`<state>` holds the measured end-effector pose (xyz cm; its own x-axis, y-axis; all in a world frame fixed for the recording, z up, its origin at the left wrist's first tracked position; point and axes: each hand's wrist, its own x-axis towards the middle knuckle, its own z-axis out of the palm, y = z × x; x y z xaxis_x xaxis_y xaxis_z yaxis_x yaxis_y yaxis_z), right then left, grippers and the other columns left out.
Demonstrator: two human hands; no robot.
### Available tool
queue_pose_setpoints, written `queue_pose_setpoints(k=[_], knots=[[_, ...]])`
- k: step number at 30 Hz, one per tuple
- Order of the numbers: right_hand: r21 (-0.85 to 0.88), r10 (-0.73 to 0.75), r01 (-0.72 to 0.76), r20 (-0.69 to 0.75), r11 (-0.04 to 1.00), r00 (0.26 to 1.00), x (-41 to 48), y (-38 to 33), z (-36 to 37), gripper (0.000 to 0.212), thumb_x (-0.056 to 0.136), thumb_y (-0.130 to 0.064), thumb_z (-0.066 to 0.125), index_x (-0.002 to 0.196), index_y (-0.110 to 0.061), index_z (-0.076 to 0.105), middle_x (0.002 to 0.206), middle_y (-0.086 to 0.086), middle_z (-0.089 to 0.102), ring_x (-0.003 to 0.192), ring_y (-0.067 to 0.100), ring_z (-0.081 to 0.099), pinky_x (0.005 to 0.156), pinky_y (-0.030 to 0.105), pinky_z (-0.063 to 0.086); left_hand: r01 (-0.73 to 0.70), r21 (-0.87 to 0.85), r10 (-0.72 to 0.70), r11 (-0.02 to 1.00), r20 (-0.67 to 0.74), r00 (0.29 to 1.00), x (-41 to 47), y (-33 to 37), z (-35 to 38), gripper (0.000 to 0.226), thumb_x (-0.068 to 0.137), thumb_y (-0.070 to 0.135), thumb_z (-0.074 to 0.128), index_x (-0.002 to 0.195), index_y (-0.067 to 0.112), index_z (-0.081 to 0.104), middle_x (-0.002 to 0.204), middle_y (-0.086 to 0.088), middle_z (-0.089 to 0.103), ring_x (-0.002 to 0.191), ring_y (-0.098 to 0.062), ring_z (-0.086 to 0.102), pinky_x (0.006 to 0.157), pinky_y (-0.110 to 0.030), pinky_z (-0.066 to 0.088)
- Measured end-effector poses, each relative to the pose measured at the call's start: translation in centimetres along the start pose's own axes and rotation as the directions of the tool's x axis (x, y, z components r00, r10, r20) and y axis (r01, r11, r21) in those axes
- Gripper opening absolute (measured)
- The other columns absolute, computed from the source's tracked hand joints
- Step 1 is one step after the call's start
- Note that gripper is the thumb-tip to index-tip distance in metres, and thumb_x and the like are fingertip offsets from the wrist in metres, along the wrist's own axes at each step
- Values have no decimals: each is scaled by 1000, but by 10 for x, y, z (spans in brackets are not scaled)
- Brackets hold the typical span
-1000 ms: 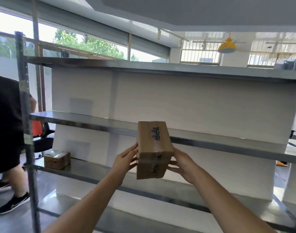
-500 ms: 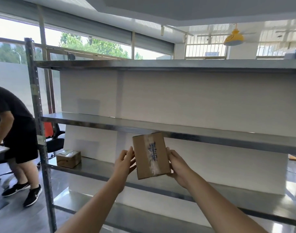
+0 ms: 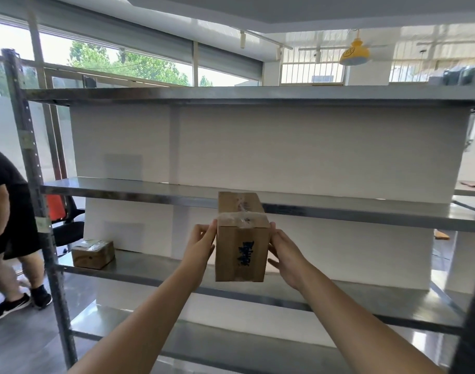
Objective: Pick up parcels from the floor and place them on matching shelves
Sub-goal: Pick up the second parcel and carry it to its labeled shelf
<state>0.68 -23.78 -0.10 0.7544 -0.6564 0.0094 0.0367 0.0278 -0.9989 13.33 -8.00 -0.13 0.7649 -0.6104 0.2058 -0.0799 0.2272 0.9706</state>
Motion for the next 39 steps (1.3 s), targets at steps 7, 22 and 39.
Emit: queue_pose_setpoints(k=[7, 22, 39], knots=[[133, -36, 37, -9, 990, 999, -5, -3, -19, 32, 100, -45, 45, 122, -24, 52, 127, 3, 62, 127, 18, 50, 110, 50, 37, -88, 84, 71, 993, 195, 978, 3, 1, 15, 42, 102, 38, 46, 142, 26, 49, 140, 2, 58, 130, -18, 54, 115, -44, 41], [213, -142, 133, 28, 968, 989, -7, -8, -35, 34, 95, -42, 56, 128, -35, 59, 133, -7, 60, 127, 18, 49, 89, 38, 47, 43, -137, -9, 990, 242, 970, 16, -2, 27, 43, 98, 48, 51, 128, 16, 55, 123, -11, 69, 109, -29, 70, 87, -36, 58], [337, -55, 90, -114, 937, 992, 13, -13, -43, 36, 89, -7, 68, 121, -20, 60, 114, 4, 69, 106, 20, 61, 89, 45, 49, 7, -244, 39, 970, 184, 982, 32, -22, 22, 44, 105, 31, 44, 147, 42, 37, 137, -5, 58, 121, -30, 63, 100, -51, 53]])
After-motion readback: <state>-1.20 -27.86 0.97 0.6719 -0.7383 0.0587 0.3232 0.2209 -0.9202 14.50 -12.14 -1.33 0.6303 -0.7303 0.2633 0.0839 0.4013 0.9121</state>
